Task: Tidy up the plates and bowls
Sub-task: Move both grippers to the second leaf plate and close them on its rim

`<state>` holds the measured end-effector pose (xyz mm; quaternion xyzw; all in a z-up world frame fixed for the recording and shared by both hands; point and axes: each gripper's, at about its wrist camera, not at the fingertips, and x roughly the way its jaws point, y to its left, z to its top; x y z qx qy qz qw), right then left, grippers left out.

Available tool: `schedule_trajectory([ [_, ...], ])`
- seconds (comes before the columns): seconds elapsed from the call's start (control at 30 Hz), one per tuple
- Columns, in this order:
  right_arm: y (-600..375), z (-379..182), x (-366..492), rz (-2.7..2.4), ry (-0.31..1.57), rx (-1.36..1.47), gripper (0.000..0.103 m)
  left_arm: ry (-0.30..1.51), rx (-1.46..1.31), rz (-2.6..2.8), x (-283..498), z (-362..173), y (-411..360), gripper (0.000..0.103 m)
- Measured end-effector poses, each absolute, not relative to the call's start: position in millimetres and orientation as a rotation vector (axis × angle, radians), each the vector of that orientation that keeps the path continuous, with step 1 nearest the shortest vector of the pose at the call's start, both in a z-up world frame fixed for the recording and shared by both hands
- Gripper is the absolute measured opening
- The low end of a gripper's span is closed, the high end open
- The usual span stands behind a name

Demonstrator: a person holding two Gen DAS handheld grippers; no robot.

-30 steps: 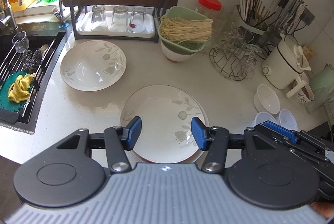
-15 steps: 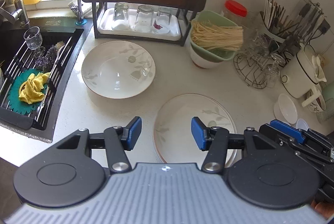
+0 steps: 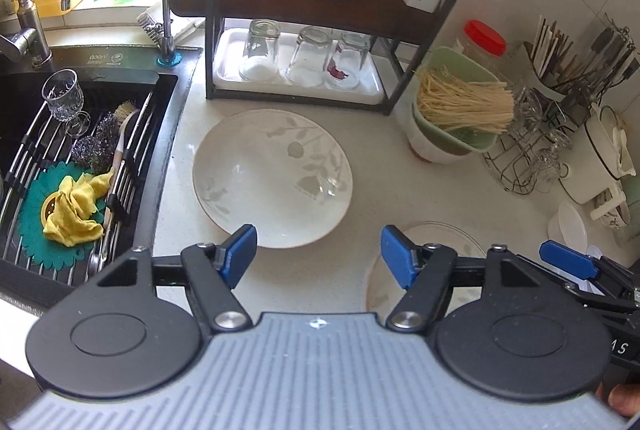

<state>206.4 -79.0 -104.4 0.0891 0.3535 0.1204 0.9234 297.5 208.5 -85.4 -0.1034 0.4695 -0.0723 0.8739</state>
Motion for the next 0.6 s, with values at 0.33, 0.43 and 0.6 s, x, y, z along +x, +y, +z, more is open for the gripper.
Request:
schedule_trajectory([
  [0.33,-40,-116,253,0.255,0.804,0.217,0.081,0.979,-0.229,-0.144,338,-100,260,0.073],
  [0.43,-30,-118,267,0.259,0.806,0.214,0.080,0.976,-0.191,-0.135,349,-103,272,0.073],
  [0.6,-17,-127,292,0.249,0.821,0.229,0.080,1.003,-0.235,-0.142,371,-118,295,0.073],
])
